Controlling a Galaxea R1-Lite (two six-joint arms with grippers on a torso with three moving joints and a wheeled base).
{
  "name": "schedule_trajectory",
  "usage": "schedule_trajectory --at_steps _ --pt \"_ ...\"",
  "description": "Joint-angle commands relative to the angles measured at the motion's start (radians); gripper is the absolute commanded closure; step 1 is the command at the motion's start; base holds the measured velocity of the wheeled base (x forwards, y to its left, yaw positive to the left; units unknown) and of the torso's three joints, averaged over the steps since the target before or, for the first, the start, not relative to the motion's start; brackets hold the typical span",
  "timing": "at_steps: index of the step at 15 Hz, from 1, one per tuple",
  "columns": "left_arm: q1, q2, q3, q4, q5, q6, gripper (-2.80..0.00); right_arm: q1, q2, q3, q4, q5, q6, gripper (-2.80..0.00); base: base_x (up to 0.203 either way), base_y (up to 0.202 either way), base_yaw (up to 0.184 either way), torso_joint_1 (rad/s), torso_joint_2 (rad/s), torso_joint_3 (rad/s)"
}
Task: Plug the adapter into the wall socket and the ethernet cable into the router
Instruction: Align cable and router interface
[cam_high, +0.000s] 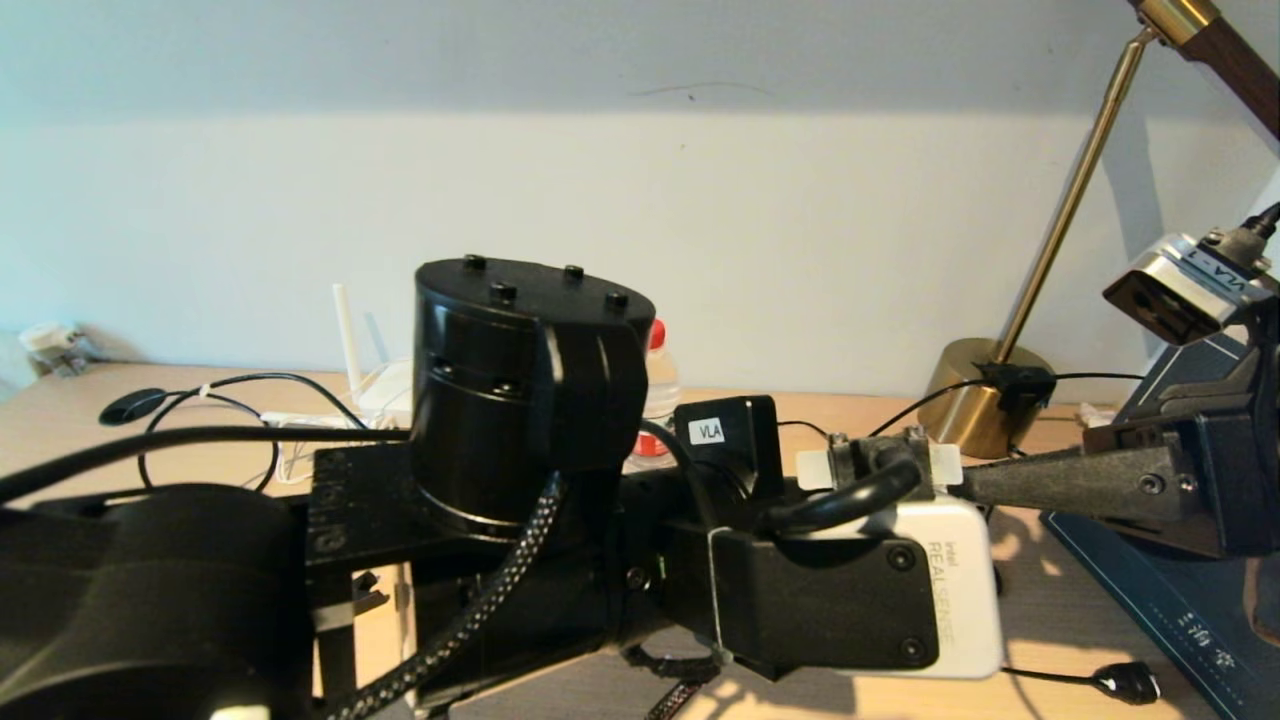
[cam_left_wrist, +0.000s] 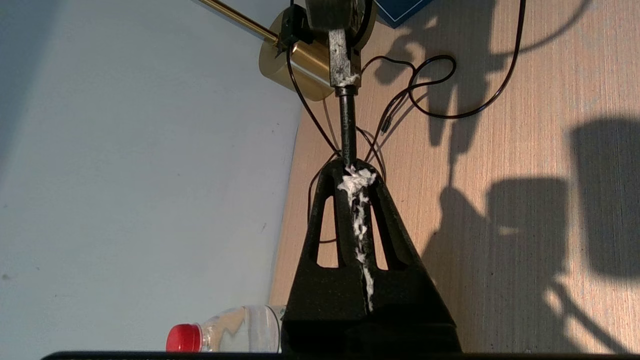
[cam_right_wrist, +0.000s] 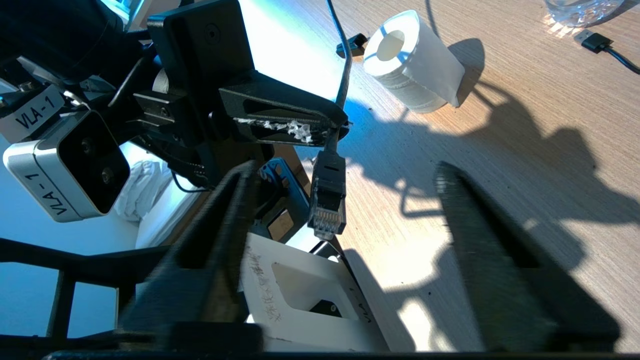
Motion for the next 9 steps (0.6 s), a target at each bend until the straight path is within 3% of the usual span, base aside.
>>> schedule_trajectory --at_steps 1,9 --pt "0.000 0.002 0.000 -0.003 0.001 0.006 0.00 0.001 -0.002 0.000 0.000 0.004 0.002 0.00 0.000 0.000 0.000 0.000 0.00 0.000" --pt "-0.002 -0.002 0.014 -0.005 0.001 0.005 0.00 0.001 -0.027 0.012 0.000 0.002 0.002 0.00 0.000 0.000 0.000 0.000 0.00 0.000"
